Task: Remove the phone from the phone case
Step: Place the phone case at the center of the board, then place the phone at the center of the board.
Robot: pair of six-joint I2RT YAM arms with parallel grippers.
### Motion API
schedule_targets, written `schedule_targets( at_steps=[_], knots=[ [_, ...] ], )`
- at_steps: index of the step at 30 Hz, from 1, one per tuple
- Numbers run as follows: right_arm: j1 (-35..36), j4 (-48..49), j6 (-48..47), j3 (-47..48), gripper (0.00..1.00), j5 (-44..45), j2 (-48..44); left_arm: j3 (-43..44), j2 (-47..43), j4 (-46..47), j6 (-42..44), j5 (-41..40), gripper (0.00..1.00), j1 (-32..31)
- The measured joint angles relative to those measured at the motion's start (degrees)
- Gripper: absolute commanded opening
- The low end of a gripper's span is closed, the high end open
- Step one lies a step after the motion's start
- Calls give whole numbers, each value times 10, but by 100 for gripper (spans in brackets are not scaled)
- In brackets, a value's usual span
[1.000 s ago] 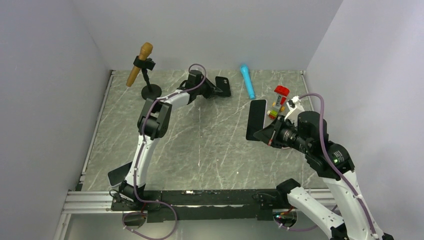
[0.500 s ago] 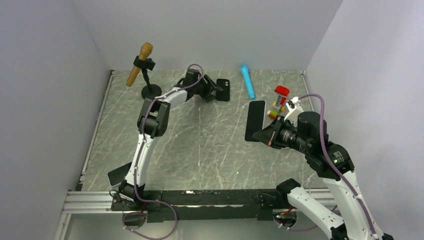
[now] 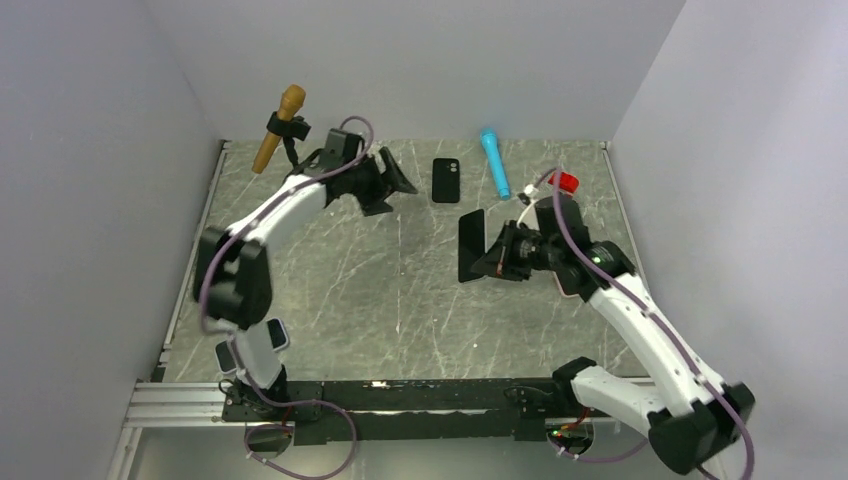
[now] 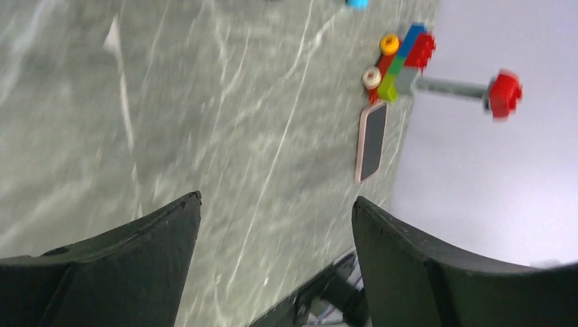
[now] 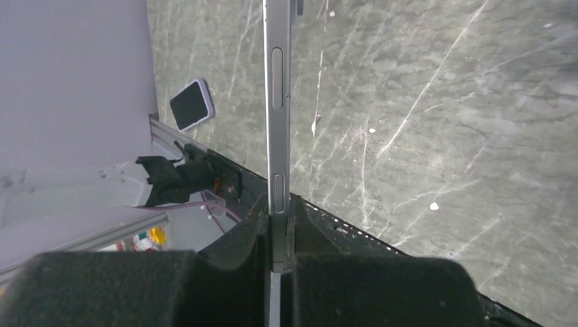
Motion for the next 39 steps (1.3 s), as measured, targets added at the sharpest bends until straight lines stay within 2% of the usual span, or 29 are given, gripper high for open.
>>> schedule_targets(
  at_steps=[6,11,14,18,22,29,33,39],
  knots=[
    [0,100,-5,-44,0,-43,110,-201,-279,-87,69,-61,85,-2],
    [0,192,-8,-68,0,-58,204,-333,-425,-163,91,-87,85,0],
    [0,243,-7,-84,0,-57,256,-371,-481,-196,93,-94,85,4],
    [0,286,-10,-86,0,-52,322,-376,-546,-225,94,-118,85,7],
    [0,330,-10,-96,0,-50,352,-369,-591,-251,100,-146,85,7],
    [0,397,1,-159,0,-42,353,-363,-603,-277,108,-181,86,8],
    [0,434,0,-182,5,-42,353,-339,-603,-292,108,-205,86,8],
    [-2,469,1,-200,19,-46,353,-313,-603,-294,108,-233,87,10]
  ],
)
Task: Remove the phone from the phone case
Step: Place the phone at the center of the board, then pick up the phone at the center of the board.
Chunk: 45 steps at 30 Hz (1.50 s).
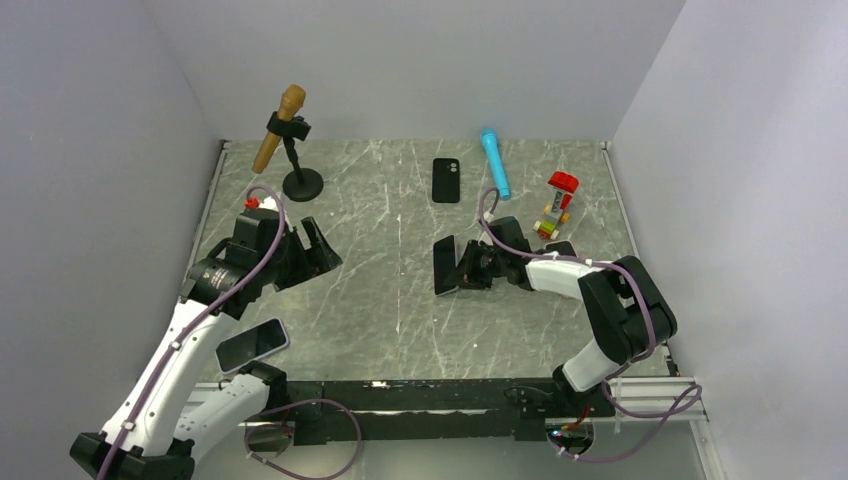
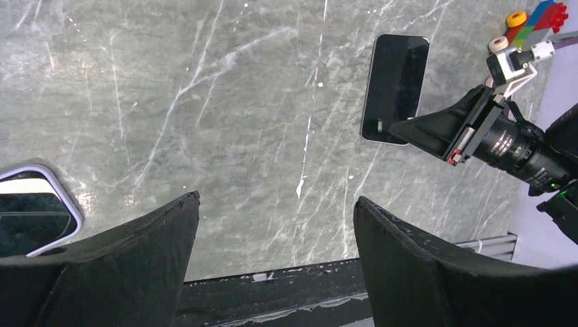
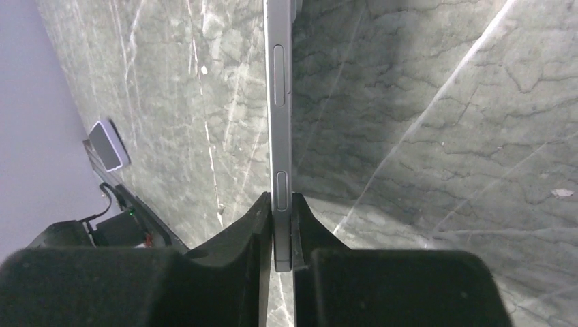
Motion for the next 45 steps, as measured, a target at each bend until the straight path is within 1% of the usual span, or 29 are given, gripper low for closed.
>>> schedule_targets(
  at_steps=[3,11,14,16,19,20,23,27,30,33,36,42,45],
  knots=[
    [0,-2,-6,0,24,7,2,0,0,0,0,-5,88,2],
    [-1,-61,-30,27,46,43,21,3,0,-2,-1,-9,98,6],
    [1,-81,-37,42,60,54,21,4,0,-4,-2,-11,99,10],
    [2,-95,-43,53,73,63,21,4,1,-7,-3,-15,99,16],
    [2,-119,-58,75,98,82,18,0,5,-14,-7,-15,99,41],
    [3,-126,-63,78,100,94,15,-3,5,-15,-10,-15,99,48],
    [2,-156,-76,83,100,126,1,-26,9,-23,-19,-14,99,91],
    [2,-206,-84,83,100,158,-19,-48,16,-59,-41,-28,99,149],
    [2,-229,-87,82,100,169,-40,-49,14,-106,-90,-72,99,184],
    [3,-238,-90,82,100,171,-67,-64,-1,-156,-162,-125,100,224],
    [4,-238,-95,82,100,170,-85,-81,-16,-186,-211,-150,99,249],
    [8,-247,-104,82,100,161,-92,-100,3,-195,-263,-154,99,295],
    [10,-255,-108,82,100,154,-100,-118,19,-188,-281,-140,99,318]
  ],
)
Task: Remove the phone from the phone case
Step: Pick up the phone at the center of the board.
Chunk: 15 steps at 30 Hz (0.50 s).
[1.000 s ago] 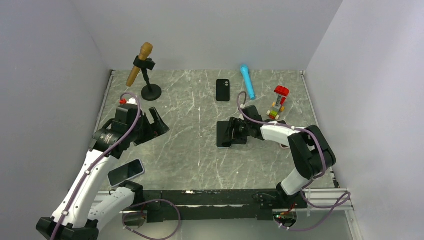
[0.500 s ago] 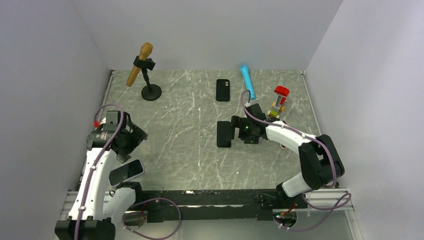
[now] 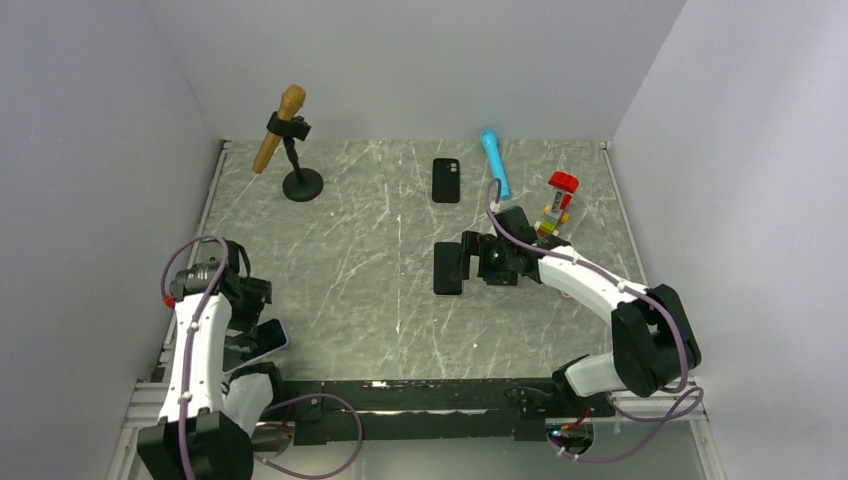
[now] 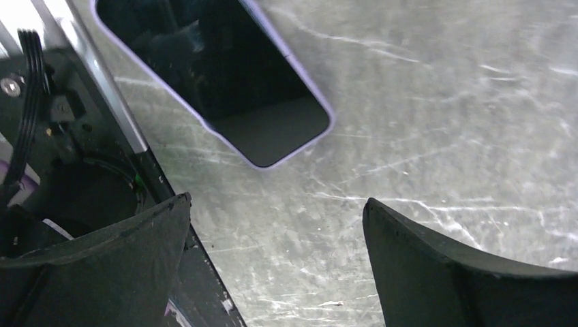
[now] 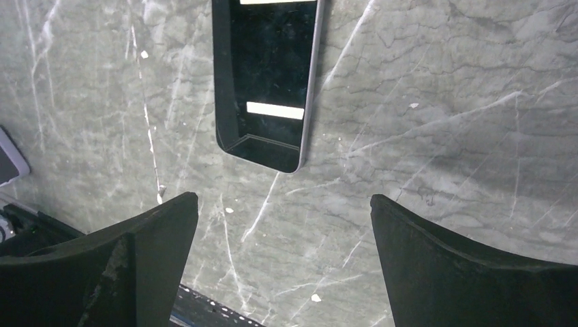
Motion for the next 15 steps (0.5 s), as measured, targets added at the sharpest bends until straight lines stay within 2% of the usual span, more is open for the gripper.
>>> schedule_targets(
  at_steps=[6,15],
  knots=[
    [0,-5,-5,-8,100,-14,-38,-61,29,14,-25,45,99,65],
    [1,-14,-8,-16,100,-23,-85,-95,31,42,-44,43,99,139]
  ],
)
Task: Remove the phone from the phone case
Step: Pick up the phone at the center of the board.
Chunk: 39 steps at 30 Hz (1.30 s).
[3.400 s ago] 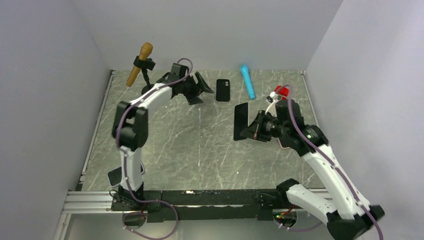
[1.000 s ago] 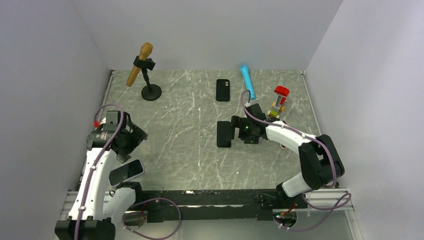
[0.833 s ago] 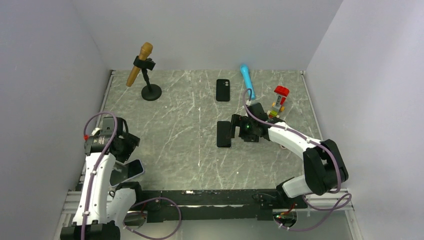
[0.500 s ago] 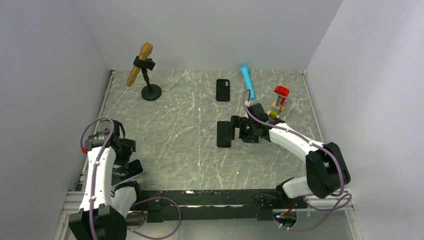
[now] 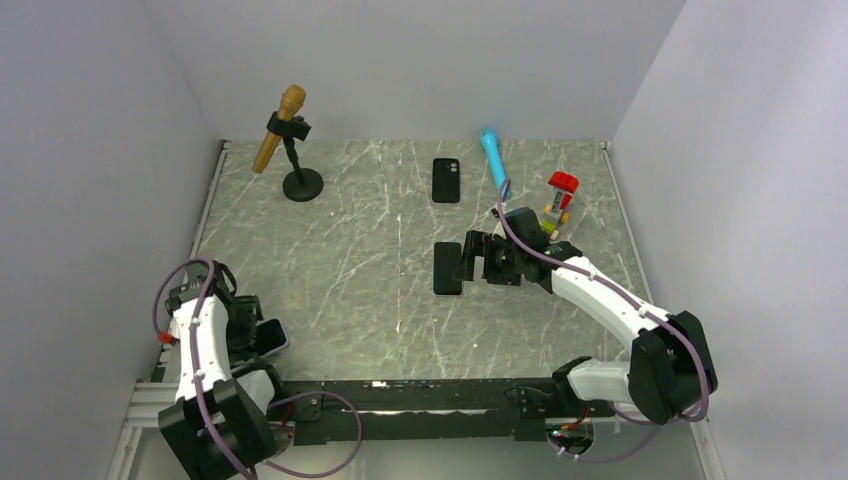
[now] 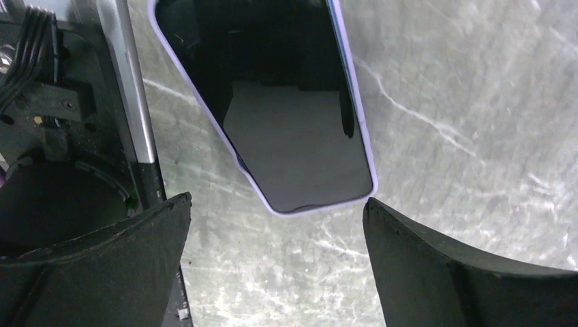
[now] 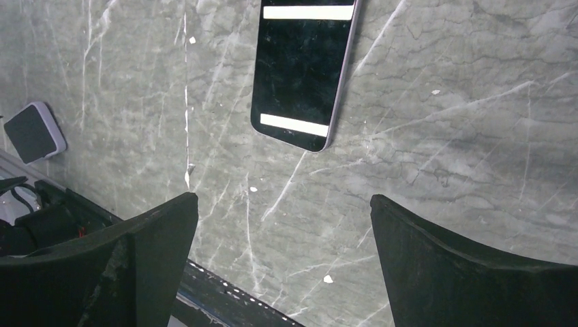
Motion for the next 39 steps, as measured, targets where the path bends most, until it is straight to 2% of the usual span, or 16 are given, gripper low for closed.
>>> schedule_targets(
  at_steps=[8,12,22,26,29,33,37,39],
  knots=[
    [0,-2,0,0,100,-6,1,-74,5,86,39,26,99,116],
    [0,-7,0,0,100,-6,1,-86,13,124,57,39,99,149],
    [0,-27,2,0,100,8,-4,-54,120,169,92,52,99,174],
    [0,-30,6,0,100,13,-12,-43,147,167,96,54,94,174],
    [0,-31,8,0,100,14,-13,-39,155,163,96,53,88,175],
    [0,-33,11,0,100,13,-13,-36,160,167,97,54,62,175],
    [0,-33,11,0,100,13,-14,-55,125,181,106,62,42,176],
    [0,-33,11,-2,100,15,-18,-66,104,187,113,65,38,177]
  ],
)
